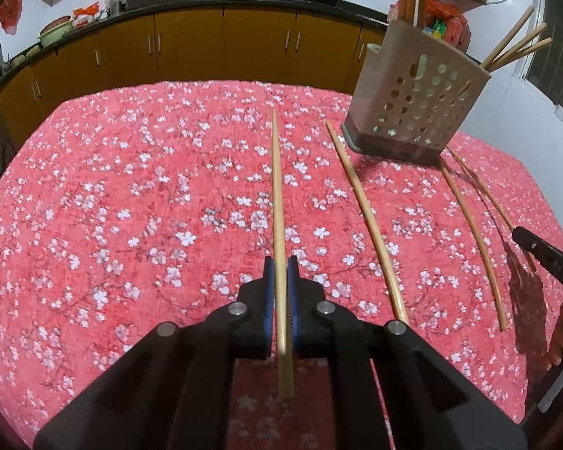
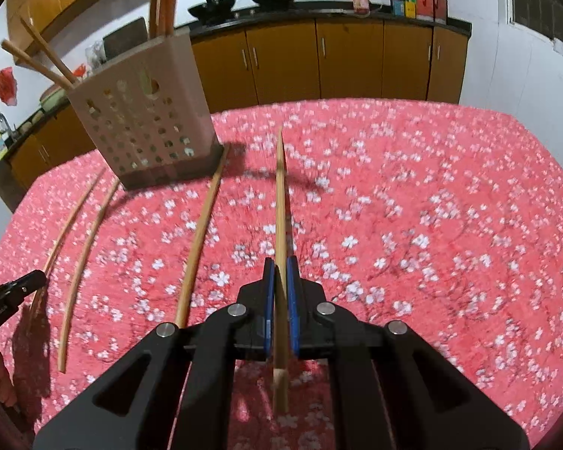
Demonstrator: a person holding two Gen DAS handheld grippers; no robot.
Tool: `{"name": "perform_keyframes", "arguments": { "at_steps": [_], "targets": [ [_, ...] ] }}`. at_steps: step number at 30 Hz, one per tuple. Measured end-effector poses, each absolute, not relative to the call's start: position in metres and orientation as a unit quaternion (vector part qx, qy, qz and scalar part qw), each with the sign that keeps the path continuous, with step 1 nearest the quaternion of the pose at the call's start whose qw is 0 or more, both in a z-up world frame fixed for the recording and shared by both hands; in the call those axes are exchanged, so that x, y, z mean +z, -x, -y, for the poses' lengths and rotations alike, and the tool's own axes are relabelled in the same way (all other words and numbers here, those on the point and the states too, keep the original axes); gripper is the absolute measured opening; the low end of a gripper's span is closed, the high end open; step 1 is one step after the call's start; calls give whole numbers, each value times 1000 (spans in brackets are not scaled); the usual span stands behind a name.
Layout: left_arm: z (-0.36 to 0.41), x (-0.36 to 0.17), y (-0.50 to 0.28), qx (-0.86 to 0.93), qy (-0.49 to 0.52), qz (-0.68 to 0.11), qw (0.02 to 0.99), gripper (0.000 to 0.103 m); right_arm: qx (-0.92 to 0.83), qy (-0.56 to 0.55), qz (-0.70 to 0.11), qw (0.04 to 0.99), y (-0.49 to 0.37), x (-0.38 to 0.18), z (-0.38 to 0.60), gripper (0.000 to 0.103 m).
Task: Organize utensils
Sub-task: 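Lift both held chopsticks upright and insert them into the beige holder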
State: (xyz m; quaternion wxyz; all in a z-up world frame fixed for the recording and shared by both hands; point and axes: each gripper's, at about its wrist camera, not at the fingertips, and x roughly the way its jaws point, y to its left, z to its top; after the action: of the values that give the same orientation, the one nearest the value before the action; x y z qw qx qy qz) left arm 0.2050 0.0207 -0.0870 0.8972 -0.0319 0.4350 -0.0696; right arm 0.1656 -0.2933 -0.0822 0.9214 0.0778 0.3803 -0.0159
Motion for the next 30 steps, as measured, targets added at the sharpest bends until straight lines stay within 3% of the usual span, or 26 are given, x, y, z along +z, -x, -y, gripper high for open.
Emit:
{"name": "perform_keyframes", "arguments": {
  "at_steps": [30],
  "targets": [
    [-42, 45, -179, -82, 74, -267, 957, 8, -16, -83, -238, 967, -147, 6, 300, 7]
  ]
}}
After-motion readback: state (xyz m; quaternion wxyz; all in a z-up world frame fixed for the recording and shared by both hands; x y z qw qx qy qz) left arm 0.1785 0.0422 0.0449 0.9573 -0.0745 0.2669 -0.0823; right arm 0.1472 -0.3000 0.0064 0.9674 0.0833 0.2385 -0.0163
